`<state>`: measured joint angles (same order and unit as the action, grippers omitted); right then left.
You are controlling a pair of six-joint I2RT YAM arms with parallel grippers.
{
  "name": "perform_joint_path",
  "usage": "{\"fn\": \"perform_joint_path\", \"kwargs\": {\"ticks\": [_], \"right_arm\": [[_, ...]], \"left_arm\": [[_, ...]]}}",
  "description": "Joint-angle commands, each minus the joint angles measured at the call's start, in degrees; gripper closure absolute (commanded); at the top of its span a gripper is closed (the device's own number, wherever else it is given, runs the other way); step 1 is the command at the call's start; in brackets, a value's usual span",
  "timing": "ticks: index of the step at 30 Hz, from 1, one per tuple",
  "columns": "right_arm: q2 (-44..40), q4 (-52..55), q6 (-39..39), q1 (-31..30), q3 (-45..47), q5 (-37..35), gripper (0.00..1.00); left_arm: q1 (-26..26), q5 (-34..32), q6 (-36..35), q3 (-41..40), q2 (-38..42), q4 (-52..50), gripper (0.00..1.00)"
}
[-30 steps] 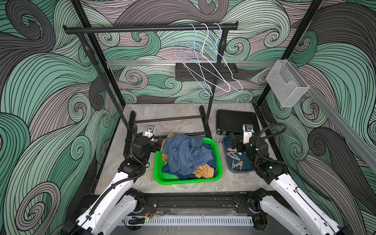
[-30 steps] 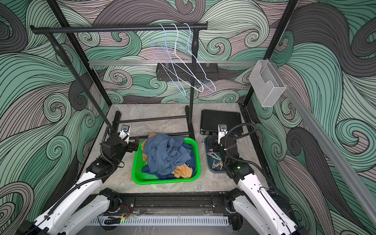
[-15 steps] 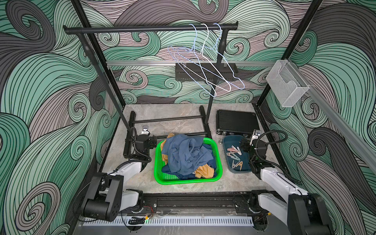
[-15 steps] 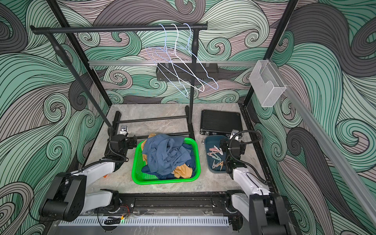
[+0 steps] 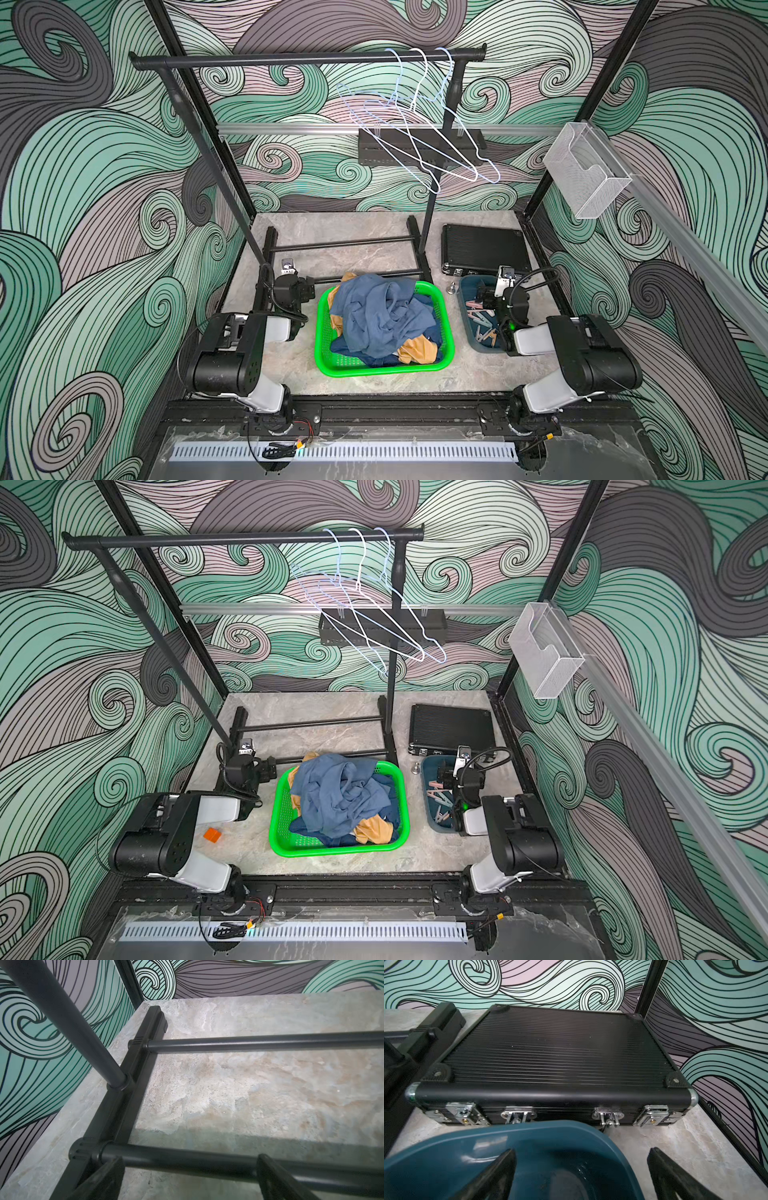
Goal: Remove the clothespins securing t-shirts to the hanger
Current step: Reset both arms
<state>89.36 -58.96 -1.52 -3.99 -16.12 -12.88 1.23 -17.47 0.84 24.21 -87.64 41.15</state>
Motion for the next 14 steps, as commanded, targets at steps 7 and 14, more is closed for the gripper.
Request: {"fn": "perform_joint_path", "kwargs": {"ticks": [7,14], "right_arm": [[0.0,1.4,-0.1,-0.1,-3.7,1.0,0.01],[0.1,1.5,-0.3,-0.1,-3.8,1.3,0.01]], "left_arm": [[-0.6,1.1,1.8,1.5,0.3,-0.1,0.01],[-3.4,7.3,2.7,3.3,-0.2,-3.3,0.01]]}}
